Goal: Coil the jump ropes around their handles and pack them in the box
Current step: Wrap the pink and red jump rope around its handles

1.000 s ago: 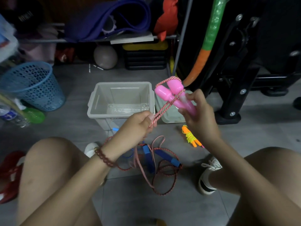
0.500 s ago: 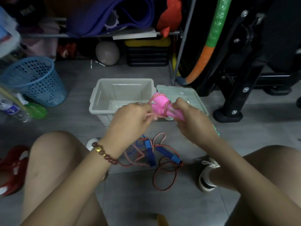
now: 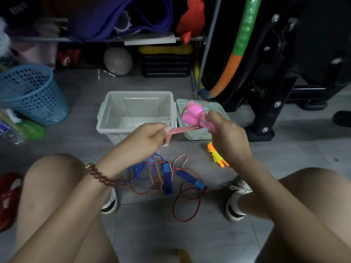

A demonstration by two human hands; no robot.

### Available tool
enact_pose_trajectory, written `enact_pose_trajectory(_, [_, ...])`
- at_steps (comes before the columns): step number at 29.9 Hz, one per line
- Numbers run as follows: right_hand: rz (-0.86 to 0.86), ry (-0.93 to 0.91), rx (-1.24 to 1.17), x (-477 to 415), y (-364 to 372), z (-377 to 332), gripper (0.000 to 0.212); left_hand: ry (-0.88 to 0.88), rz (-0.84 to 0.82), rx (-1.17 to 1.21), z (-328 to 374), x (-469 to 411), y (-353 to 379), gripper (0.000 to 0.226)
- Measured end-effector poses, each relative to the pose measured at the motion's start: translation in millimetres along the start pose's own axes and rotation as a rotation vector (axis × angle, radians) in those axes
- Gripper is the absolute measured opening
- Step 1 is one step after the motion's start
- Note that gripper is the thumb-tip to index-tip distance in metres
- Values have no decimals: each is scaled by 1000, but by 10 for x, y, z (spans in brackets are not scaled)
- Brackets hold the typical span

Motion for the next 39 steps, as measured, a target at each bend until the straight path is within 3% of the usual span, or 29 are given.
enact_pose_trajectory(3, [-8,-74,-8,16,12,-31,35,92,37,118,61,9,29,29])
enact_pose_trajectory(7, [-92,-277,-15,115,-16,-161,47,139,170,72,112,-6,-28,27])
enact_pose_trajectory(11, [-384,-408,-107,307,-2,-267,44,219,273,-306,163,22,-206,20])
enact_pose_trajectory(14, [-571,-390,-214,379,-27,-304,38,188,331,-344,156,4,-263,24])
enact_pose_trajectory(19, [-887,-321,-611,348,-113,-307,29,123,325,-147,12,-83,-286,21])
enact_pose_trajectory(22, [-1001,-276,-783,318,-233,-301,25,145,278,76,-18,-129,-270,15])
enact_pose_trajectory(25, [-1080,-276,-885,356,-314,-308,24,183,183,114,-34,-177,-179,14])
enact_pose_trajectory(30, [-981,-202,-1114,241,-438,-265,30,135,71,318,24,-220,-24,19])
enact_pose_trajectory(34, [-670,86,-1348,49,-511,-198,38,2,82,440,12,-294,269,23])
enact_pose_trajectory(39, [-364,303,-1308,-149,-545,-61,30,-12,144,333,-152,-258,509,34])
Point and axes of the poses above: each hand's wrist, its own x-axis away from the middle knuckle, its own y-axis out of the palm, z = x × y, the point moved 4 cm from there along -x, towards the middle knuckle, and after that the axes turned 13 degrees about y, right-handed, at the moved point
